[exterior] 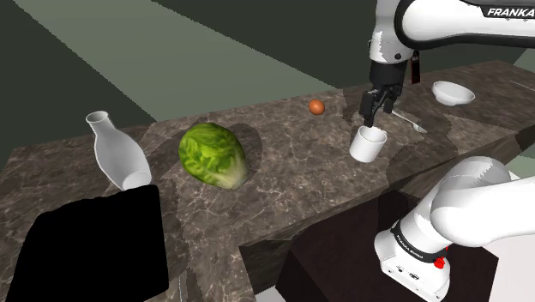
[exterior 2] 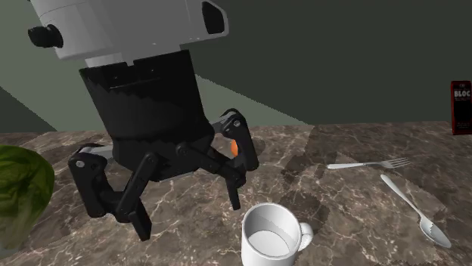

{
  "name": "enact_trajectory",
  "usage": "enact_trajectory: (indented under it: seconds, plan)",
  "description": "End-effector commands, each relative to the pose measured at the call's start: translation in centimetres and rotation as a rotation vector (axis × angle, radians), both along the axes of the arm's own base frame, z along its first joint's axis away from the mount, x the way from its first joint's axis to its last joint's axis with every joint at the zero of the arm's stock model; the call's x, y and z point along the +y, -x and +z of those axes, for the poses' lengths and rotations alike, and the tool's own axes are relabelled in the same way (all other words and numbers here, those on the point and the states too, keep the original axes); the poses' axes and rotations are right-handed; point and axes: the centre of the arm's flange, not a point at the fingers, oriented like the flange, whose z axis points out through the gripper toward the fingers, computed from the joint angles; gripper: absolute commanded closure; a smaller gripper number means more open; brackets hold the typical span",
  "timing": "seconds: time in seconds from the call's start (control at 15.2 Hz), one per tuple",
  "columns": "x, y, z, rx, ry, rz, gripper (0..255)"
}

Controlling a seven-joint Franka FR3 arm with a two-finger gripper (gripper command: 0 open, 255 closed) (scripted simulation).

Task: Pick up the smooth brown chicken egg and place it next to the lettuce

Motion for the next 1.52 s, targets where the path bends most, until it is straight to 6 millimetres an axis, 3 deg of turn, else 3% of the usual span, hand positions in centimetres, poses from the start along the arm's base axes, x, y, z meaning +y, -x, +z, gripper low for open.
enact_trajectory:
  seconds: [0.0, 1.45]
  plan:
    - [0.0, 0.0, 0.0, 0.000, 0.000, 0.000, 0]
    - [-15.8, -22.7, -11.2, -0.028, -0.109, -0.220, 0]
